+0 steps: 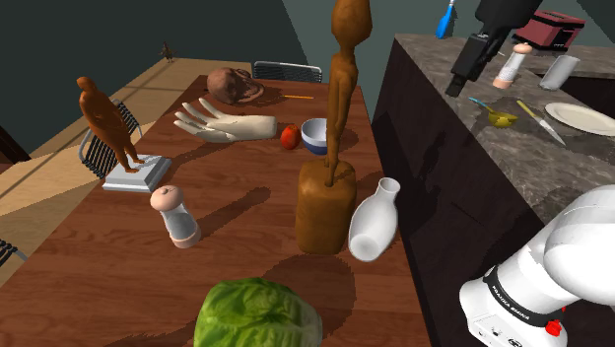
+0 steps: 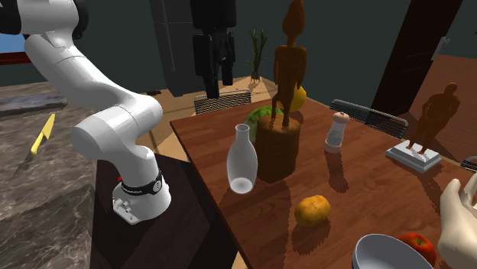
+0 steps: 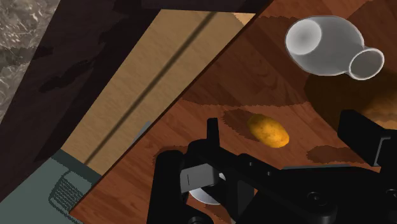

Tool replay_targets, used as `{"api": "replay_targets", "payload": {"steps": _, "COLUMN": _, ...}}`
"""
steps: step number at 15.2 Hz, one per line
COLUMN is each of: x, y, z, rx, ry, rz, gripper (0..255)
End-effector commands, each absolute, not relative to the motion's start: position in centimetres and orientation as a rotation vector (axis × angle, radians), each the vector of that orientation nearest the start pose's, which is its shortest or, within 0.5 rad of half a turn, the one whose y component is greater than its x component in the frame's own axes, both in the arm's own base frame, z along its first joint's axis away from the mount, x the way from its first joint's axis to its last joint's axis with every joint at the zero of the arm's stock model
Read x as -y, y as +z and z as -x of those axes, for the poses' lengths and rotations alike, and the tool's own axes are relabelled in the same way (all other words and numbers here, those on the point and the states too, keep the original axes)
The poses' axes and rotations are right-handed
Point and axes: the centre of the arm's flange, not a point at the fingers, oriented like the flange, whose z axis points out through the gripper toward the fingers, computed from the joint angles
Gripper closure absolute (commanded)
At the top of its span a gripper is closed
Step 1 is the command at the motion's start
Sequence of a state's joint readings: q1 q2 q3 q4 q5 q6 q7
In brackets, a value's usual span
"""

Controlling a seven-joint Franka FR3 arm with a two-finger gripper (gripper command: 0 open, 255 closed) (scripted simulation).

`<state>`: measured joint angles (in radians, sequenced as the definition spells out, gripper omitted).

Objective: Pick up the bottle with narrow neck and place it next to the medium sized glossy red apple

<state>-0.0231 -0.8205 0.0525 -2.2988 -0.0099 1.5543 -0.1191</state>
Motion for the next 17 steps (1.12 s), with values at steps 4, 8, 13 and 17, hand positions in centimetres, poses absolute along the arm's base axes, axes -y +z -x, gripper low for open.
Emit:
{"api": "replay_targets", "payload": {"steps": 4, "x": -3.9, "y": 59.7, "z": -29.1, "rx": 0.187, "ry": -0.130, "rz": 3.175, "gripper": 0}}
{"api": "replay_targets", "payload": {"steps": 8, "x": -7.2, "y": 55.8, "z": -28.6, "rx": 0.154, "ry": -0.147, "rz": 3.162, "gripper": 0}}
{"api": "replay_targets", "payload": {"steps": 13, "x": -11.5, "y": 51.0, "z": -28.1, "rx": 0.114, "ry": -0.170, "rz": 3.145, "gripper": 0}}
{"api": "replay_targets", "payload": {"steps": 17, "x": -15.0, "y": 47.2, "z": -27.8, "rx": 0.082, "ry": -0.187, "rz": 3.131, "gripper": 0}}
